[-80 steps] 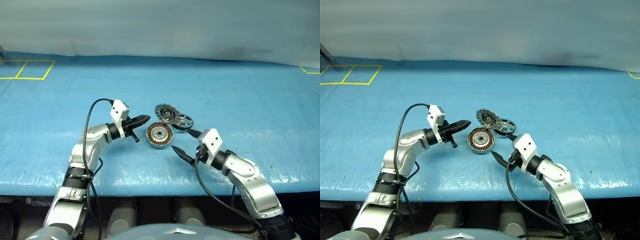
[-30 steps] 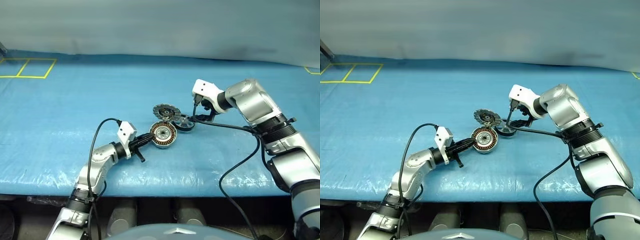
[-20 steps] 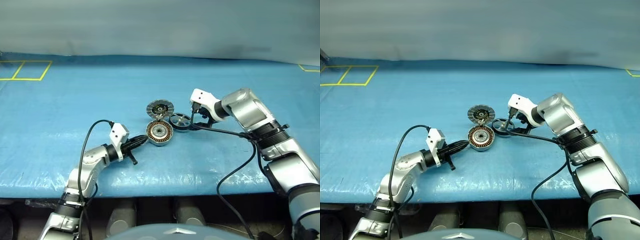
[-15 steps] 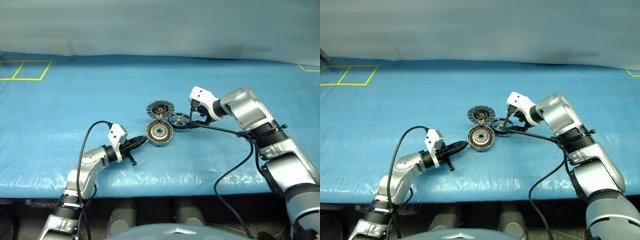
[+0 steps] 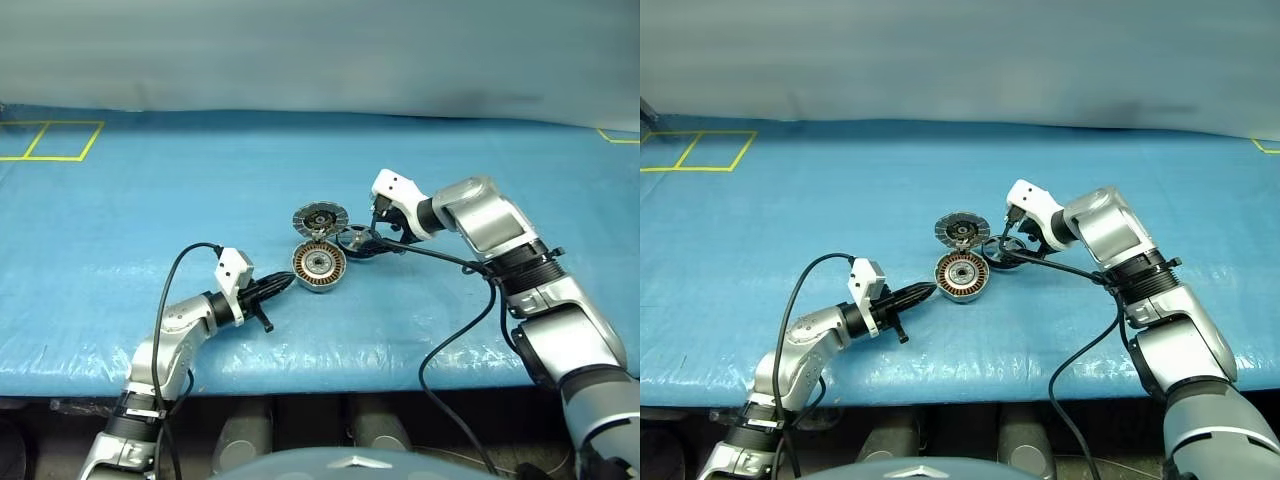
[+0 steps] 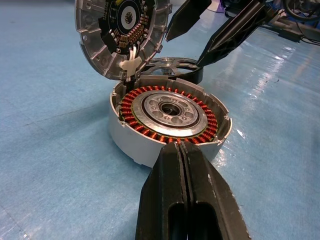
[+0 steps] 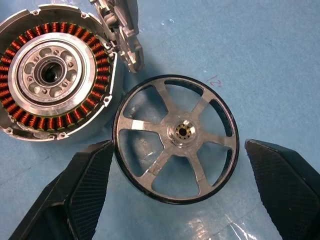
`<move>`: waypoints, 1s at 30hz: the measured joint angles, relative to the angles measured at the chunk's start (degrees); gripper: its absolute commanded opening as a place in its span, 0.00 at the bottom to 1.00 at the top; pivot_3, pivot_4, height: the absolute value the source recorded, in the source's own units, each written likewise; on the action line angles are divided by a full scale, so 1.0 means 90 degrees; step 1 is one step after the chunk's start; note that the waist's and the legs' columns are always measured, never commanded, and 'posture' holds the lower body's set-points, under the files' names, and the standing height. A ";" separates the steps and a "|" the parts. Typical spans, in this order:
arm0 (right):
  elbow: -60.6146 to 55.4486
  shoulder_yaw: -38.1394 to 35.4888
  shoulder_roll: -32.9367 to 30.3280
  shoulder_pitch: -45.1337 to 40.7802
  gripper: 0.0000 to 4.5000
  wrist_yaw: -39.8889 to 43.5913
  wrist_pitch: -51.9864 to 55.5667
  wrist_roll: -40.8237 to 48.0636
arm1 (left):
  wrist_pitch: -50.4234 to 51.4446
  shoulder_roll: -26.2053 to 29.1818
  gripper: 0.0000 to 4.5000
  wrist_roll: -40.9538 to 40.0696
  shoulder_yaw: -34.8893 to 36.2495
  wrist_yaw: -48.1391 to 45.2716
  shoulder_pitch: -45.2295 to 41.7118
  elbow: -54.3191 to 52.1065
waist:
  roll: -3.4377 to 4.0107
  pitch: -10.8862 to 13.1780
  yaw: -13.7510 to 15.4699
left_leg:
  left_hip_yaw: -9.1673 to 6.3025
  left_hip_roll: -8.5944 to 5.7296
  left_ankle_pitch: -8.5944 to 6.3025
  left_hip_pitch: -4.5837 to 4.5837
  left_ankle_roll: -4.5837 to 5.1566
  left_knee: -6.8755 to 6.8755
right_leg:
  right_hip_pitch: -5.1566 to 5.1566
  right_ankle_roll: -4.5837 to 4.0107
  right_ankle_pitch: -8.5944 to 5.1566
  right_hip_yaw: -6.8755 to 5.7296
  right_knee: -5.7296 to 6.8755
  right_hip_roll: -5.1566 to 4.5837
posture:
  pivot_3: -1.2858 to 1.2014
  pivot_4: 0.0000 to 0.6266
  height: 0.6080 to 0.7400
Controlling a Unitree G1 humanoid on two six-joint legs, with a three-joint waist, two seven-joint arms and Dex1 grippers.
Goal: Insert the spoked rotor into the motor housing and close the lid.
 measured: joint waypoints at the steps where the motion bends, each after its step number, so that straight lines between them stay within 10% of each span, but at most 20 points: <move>1: 0.0078 0.0001 0.0033 0.0000 1.00 -0.0041 -0.0003 -0.0006 | 0.0000 -0.0003 0.01 0.0006 -0.0001 0.0011 0.0008 0.0000 | 0.0000 0.0000 0.0001 | 0.0000 0.0000 0.0000 0.0000 0.0000 0.0000 | 0.0000 0.0000 0.0000 0.0000 0.0000 0.0000 | 0.52 0.24 1.00; 7: 0.0385 0.0006 0.0177 0.0004 0.87 -0.0280 -0.0028 -0.0065 | 0.0000 -0.0005 0.00 0.0040 -0.0001 0.0110 0.0090 0.0000 | 0.0001 0.0000 0.0000 | 0.0000 0.0000 0.0000 -0.0001 0.0000 -0.0001 | -0.0001 -0.0002 0.0002 0.0000 0.0000 0.0000 | 0.52 0.24 1.00; 14: 0.0382 0.0002 0.0167 0.0064 0.37 -0.0326 -0.0103 -0.0122 | 0.0000 -0.0019 0.00 0.0065 -0.0012 0.0167 0.0173 0.0000 | 0.0001 0.0001 0.0001 | 0.0000 0.0000 0.0000 0.0000 0.0000 0.0000 | 0.0000 -0.0001 0.0000 0.0000 0.0000 0.0001 | 0.52 0.24 1.00; 30: -0.0169 0.0058 0.0072 0.0534 0.29 -0.0529 -0.0202 -0.0386 | -0.0001 -0.0022 0.00 0.0185 -0.0016 0.0261 0.0126 0.0000 | 0.0002 -0.0001 -0.0004 | 0.0001 0.0001 0.0000 0.0010 0.0000 0.0002 | 0.0010 0.0000 0.0000 0.0001 0.0002 0.0002 | 0.52 0.24 1.00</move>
